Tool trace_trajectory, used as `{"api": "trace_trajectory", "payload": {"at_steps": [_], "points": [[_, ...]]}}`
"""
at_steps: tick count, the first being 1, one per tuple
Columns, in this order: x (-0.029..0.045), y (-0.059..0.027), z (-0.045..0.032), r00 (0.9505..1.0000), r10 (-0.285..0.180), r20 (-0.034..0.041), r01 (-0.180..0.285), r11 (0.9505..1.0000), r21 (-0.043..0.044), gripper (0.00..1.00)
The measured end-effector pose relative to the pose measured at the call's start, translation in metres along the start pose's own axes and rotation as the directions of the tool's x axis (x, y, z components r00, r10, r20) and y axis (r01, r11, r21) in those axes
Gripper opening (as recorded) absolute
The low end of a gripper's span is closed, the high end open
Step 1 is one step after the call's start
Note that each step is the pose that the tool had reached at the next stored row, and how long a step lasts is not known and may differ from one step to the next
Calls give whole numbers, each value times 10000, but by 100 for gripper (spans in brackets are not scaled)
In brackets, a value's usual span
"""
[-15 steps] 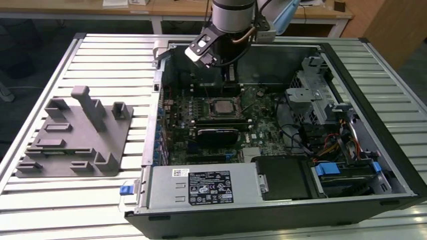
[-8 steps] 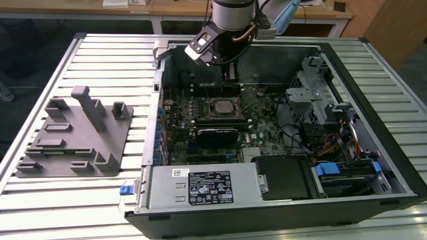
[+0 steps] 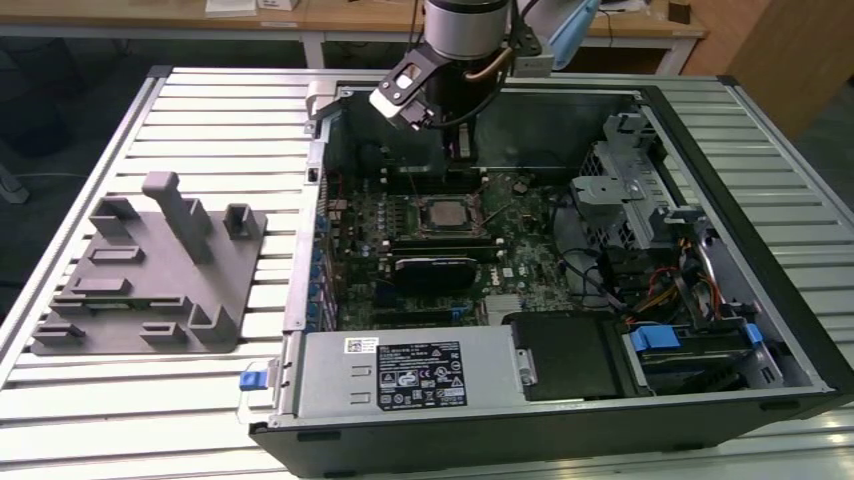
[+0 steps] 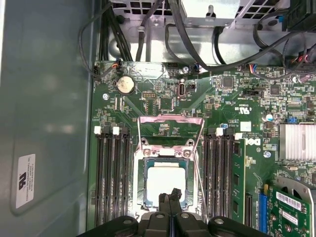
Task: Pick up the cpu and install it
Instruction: 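Close the cpu cover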
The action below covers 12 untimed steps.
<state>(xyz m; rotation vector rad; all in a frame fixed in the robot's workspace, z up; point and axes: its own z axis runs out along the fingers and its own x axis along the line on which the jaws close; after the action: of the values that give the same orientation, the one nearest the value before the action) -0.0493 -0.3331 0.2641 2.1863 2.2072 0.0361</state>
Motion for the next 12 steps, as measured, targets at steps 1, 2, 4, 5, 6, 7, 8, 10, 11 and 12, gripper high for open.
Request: {"api": "trace_trajectory", "payload": {"at_steps": [1,2,4,5,6,7,8,10,11,12], "points": [[0,0,-8,10000,0,0,0,10000,0,11],[0,1,-16,10000,0,0,0,10000,0,11],[0,2,-37,10000,0,-1,0,10000,-1,11],[0,2,-49,10000,1,0,-1,10000,0,11],[0,3,-63,10000,0,-1,0,10000,-1,11],[-1,3,-79,10000,1,0,-1,10000,0,11],[-1,4,-96,10000,1,0,-1,10000,0,11],[-1,5,-130,10000,1,-1,-1,10000,-1,11],[-1,6,-147,10000,1,-1,-1,10000,0,11],[-1,6,-163,10000,1,-1,-1,10000,1,11]]}}
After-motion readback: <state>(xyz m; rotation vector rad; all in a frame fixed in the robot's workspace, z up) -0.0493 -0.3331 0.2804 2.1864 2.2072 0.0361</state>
